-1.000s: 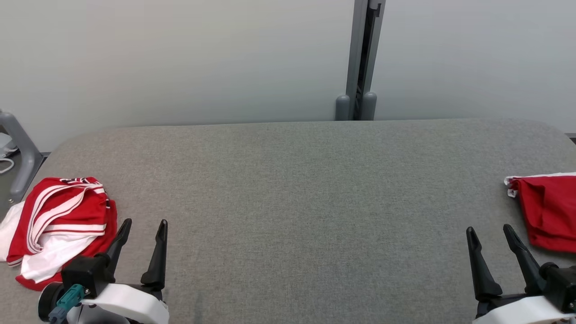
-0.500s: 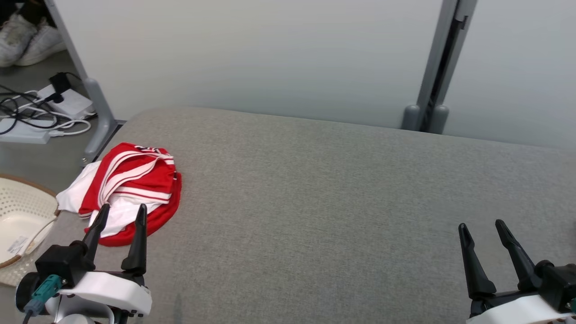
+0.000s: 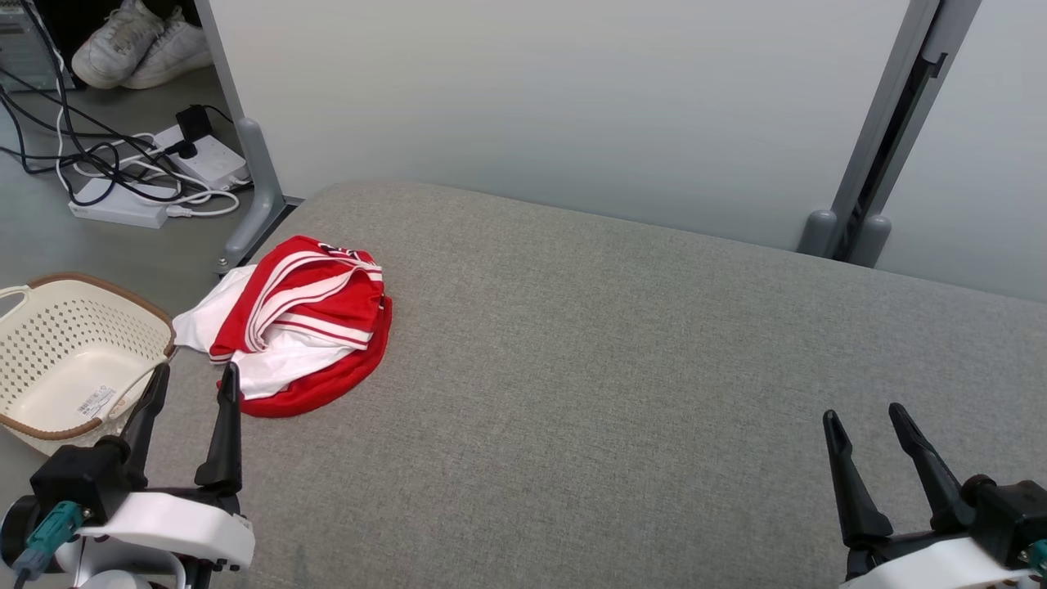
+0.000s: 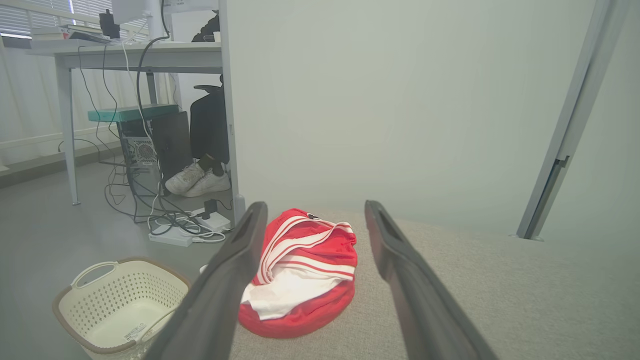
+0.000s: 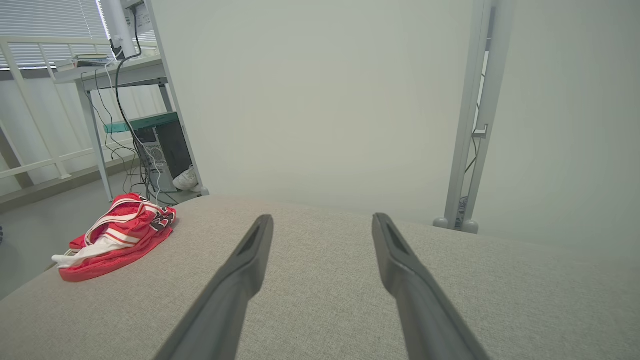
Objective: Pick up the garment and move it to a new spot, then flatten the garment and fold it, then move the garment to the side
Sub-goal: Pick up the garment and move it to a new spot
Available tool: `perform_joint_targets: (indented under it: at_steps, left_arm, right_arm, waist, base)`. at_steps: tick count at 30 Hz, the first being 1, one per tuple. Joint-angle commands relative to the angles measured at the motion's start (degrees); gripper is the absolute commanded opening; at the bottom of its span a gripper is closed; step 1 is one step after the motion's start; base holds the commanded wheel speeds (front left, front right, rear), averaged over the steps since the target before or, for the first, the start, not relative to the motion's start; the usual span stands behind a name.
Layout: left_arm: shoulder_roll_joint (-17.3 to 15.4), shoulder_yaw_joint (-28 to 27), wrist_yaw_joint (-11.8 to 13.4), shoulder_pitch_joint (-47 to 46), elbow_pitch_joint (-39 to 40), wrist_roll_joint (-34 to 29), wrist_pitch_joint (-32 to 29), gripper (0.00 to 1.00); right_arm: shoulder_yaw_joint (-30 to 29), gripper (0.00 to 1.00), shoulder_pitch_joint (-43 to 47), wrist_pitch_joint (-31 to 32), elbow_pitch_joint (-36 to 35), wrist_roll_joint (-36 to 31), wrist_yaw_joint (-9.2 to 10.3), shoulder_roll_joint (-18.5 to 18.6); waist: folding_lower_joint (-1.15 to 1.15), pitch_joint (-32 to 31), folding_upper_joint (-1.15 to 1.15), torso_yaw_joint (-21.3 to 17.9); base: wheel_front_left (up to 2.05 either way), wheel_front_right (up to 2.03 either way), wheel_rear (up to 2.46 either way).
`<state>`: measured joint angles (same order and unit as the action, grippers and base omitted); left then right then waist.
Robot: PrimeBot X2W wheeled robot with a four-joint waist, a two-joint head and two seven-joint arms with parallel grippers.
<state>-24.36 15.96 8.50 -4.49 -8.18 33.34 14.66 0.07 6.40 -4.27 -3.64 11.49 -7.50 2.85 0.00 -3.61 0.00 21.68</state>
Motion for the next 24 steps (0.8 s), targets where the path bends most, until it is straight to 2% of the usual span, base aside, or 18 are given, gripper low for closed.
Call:
perform_joint_targets:
  at_steps: [1, 6, 11, 15, 19, 24]
  left_arm:
    - [-0.1, -0.2, 0.4, 0.1, 0.4, -0.4, 0.2, 1.0]
    - [-0.4, -1.0, 0.6, -1.9, 1.8, -0.6, 0.2, 1.0]
    - [-3.5, -3.2, 0.1, -7.9, 4.7, -1.2, -0.5, 1.0]
    - [-5.7, -4.5, -1.3, -14.6, 4.8, -0.7, -2.3, 1.0]
    - [-5.4, -4.7, -3.9, -20.1, -1.6, 2.1, -4.5, 1.0]
    - [-3.3, -4.1, -8.4, -26.7, -18.0, 5.8, -6.2, 1.0]
  right_arm:
    - [-0.1, 1.0, -0.2, -0.1, -0.1, 0.3, 0.02, 0.2]
    - [-0.2, 1.0, -0.4, 0.2, -0.5, 0.2, 0.02, 0.2]
    - [-0.3, 1.0, -0.7, 1.1, -1.3, -0.3, 0.02, 0.2]
    - [0.7, 1.0, -1.9, 2.3, -2.7, -1.3, 0.02, 0.2]
    - [1.2, 1.0, -3.8, 3.2, -3.9, -2.2, 0.02, 0.2]
    - [1.9, 1.0, -7.0, 4.1, -4.5, -3.7, 0.02, 0.2]
  waist:
    - [0.0, 0.0, 0.0, 0.0]
    - [0.0, 0.7, 0.0, -0.2]
    - [0.0, 2.1, 0.0, -0.7]
    - [0.0, 5.3, 0.0, -2.0]
    - [0.0, 9.8, 0.0, -3.8]
    - [0.0, 15.5, 0.0, -6.2]
  base:
    - [0.0, 0.0, 0.0]
    - [0.0, 0.0, 0.0]
    - [0.0, 0.0, 0.0]
    - [0.0, 0.0, 0.0]
    - [0.0, 0.0, 0.0]
    - [0.0, 0.0, 0.0]
